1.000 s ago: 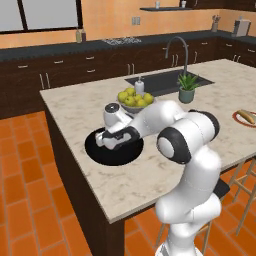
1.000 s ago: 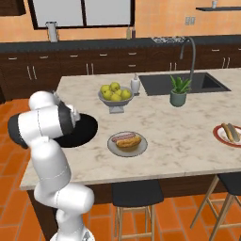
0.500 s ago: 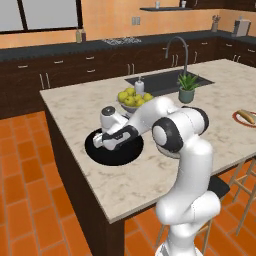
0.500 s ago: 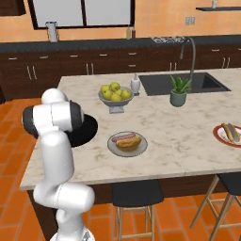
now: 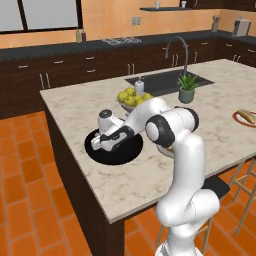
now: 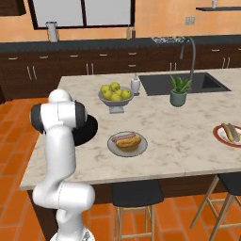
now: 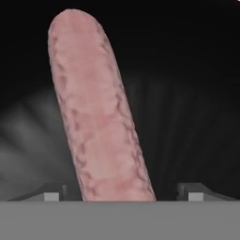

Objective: Place one bun and one sausage from the bowl on each plate.

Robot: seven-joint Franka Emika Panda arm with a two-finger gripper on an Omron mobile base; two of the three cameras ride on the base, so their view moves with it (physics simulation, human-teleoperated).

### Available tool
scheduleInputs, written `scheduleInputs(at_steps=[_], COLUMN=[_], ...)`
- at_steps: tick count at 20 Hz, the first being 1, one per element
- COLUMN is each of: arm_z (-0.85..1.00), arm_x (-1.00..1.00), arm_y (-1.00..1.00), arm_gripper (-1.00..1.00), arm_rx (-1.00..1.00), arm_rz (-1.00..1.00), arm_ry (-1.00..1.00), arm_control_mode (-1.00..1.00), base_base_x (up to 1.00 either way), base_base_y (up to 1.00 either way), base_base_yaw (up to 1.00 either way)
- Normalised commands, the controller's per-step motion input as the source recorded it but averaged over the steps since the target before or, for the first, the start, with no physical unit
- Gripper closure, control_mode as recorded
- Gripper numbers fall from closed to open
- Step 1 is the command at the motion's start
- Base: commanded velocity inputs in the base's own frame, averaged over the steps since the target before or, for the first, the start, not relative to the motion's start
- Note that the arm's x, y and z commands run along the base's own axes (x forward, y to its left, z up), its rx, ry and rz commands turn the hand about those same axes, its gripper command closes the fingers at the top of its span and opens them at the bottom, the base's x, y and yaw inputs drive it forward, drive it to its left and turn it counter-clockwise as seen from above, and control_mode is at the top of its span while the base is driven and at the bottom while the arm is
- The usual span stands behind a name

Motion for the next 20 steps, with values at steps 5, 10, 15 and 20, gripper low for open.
scheduleInputs(at_steps=[5,10,15,20], arm_z=[-0.24,0.02,0.99,1.00], arm_x=[0.07,-0.61,-1.00,-1.00], arm_y=[0.00,-0.18,-0.13,-0.24], arm_gripper=[1.00,1.00,1.00,1.00], arm_rx=[0.00,0.00,0.00,0.00], arm_rz=[0.00,0.00,0.00,0.00], arm_ry=[0.07,-0.01,-0.24,-0.16], arm_control_mode=[-1.00,-1.00,-1.00,-1.00], base_base_x=[0.00,0.00,0.00,0.00], base_base_y=[0.00,0.00,0.00,0.00], base_base_yaw=[0.00,0.00,0.00,0.00])
